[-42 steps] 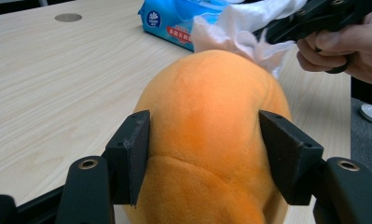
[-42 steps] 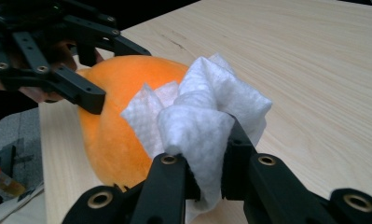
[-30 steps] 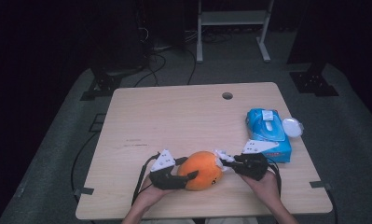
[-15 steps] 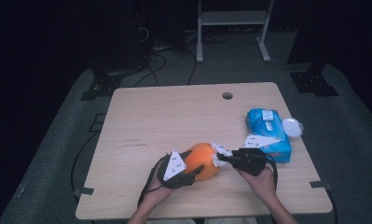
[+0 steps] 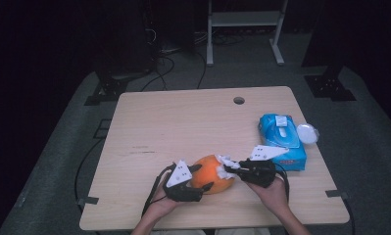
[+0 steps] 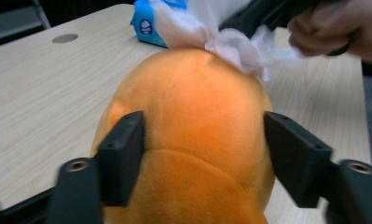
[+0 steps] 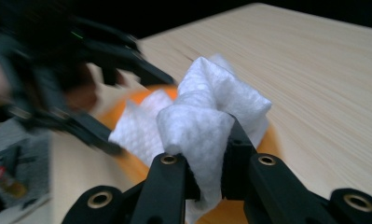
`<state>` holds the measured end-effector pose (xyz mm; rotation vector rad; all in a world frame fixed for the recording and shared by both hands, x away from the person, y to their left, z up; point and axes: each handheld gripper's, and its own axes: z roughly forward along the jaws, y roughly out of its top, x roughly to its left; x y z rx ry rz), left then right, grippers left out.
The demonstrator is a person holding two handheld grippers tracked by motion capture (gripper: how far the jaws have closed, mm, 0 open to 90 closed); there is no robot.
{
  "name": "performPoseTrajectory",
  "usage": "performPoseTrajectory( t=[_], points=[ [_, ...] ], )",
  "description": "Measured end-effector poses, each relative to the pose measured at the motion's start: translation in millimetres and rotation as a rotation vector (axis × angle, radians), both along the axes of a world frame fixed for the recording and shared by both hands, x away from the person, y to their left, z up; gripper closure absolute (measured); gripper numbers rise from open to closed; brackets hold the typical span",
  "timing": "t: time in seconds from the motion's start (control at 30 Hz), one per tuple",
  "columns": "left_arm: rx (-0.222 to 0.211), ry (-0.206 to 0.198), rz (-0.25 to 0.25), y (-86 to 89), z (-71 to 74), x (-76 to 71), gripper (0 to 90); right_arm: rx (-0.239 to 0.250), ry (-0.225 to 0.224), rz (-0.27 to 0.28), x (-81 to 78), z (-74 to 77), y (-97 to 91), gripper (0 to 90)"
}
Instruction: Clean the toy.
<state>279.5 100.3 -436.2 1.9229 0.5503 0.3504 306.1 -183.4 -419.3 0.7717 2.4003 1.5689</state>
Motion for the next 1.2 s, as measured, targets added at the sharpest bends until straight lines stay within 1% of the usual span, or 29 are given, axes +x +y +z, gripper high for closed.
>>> performPoseTrajectory(
  t=[0.03,0.07,0.1,0.13,0.2,0.23,0.27,0.3,0.33,0.4,0.47,0.5,0.53,0.57,0.6,0.63,0.67,0.7,0.73,0.8,0.87,0.9,0.93,1.0,1.07,1.1,1.13,1.17,1.2],
  points=[
    [-0.024,0.035,0.033,1.2,1.7,2.8,21.6,-0.014,0.003,-0.02,1.5,-2.8,-3.7,80.4],
    [-0.032,0.063,0.046,2.2,2.0,4.9,18.6,-0.019,0.022,-0.037,2.8,-6.2,-8.9,80.4],
    [-0.048,0.089,0.055,2.9,0.4,7.1,18.7,-0.011,0.03,-0.036,2.6,-7.1,-10.6,80.4],
    [-0.045,0.095,0.051,3.4,-1.9,7.9,21.4,-0.004,0.033,-0.027,0.6,-6.5,-9.9,80.4],
    [-0.024,0.056,0.014,2.3,-5.1,5.6,28.7,0.001,0.009,0.017,-6.3,-0.7,0.0,80.4],
    [-0.013,0.046,0.003,1.4,-4.8,4.6,31.4,0.012,-0.009,0.058,-11.0,3.4,8.7,80.4],
    [0.011,0.028,-0.01,-0.2,-4.0,2.8,32.8,0.01,-0.023,0.08,-12.9,5.6,14.0,80.3],
    [0.03,0.012,-0.014,-1.4,-3.6,0.8,34.0,-0.01,-0.041,0.089,-14.4,8.1,19.8,80.3],
    [0.032,0.009,-0.013,-1.2,-3.5,0.5,34.4,-0.027,-0.056,0.083,-13.6,9.2,23.1,80.4],
    [0.015,0.018,-0.014,1.7,-2.6,1.6,33.4,-0.014,-0.038,0.064,-9.2,7.0,18.4,80.4],
    [-0.011,0.05,0.006,3.7,1.3,3.8,23.2,-0.029,-0.039,0.026,-5.4,1.7,9.2,80.4],
    [-0.035,0.078,0.022,6.1,3.2,6.1,18.2,-0.038,-0.039,0.008,-3.9,-1.0,4.5,80.4],
    [-0.057,0.103,0.03,8.6,3.0,7.7,17.1,-0.039,-0.028,-0.009,-2.7,-3.4,-0.8,80.4],
    [-0.086,0.151,0.031,12.6,-0.8,11.6,17.2,-0.039,-0.026,-0.015,-2.3,-3.9,-3.3,80.4],
    [-0.086,0.157,0.008,14.0,-4.3,12.5,22.7,-0.036,-0.02,-0.013,-3.0,-3.2,-5.1,80.4],
    [-0.074,0.142,0.0,12.9,-6.9,11.9,28.1,-0.035,-0.024,-0.013,-4.9,-1.4,-2.6,80.5],
    [-0.053,0.132,-0.002,11.4,-7.5,11.1,30.7,-0.049,-0.039,-0.007,-8.1,1.5,2.7,80.5],
    [-0.039,0.119,-0.013,10.4,-6.7,10.4,32.6,-0.074,-0.067,0.007,-12.0,5.1,9.4,80.5],
    [-0.021,0.097,-0.023,8.8,-5.5,9.1,34.7,-0.084,-0.085,0.024,-15.7,9.0,15.6,80.5],
    [0.017,0.055,-0.052,4.3,-3.9,5.3,37.6,-0.058,-0.094,0.061,-18.5,15.8,23.4,80.4],
    [0.043,0.029,-0.059,1.7,-2.8,2.6,37.2,-0.07,-0.114,0.053,-16.9,18.4,26.1,80.3],
    [0.038,0.035,-0.047,2.4,-2.0,2.8,34.8,-0.074,-0.108,0.038,-14.3,17.4,23.1,80.3],
    [0.024,0.05,-0.025,3.6,-1.0,4.0,29.1,-0.078,-0.097,0.013,-11.0,14.8,18.0,80.3],
    [-0.002,0.093,0.015,5.6,-0.7,8.0,17.7,-0.103,-0.085,-0.033,-6.1,8.5,6.4,80.4],
    [-0.02,0.123,0.002,5.5,-3.7,10.2,18.1,-0.071,-0.051,-0.031,-5.5,5.7,-1.4,80.4],
    [-0.022,0.126,-0.014,4.6,-5.6,10.2,23.6,-0.078,-0.058,-0.021,-7.9,6.9,-0.3,80.4],
    [-0.019,0.112,-0.022,3.8,-6.6,9.8,26.1,-0.077,-0.065,-0.001,-11.2,9.4,3.2,80.4],
    [-0.022,0.102,-0.029,2.7,-6.3,9.0,29.9,-0.059,-0.07,0.032,-14.5,12.3,8.2,80.4],
    [-0.009,0.084,-0.045,0.9,-5.1,7.7,31.9,-0.044,-0.07,0.064,-18.0,14.7,15.0,80.4]
  ],
)
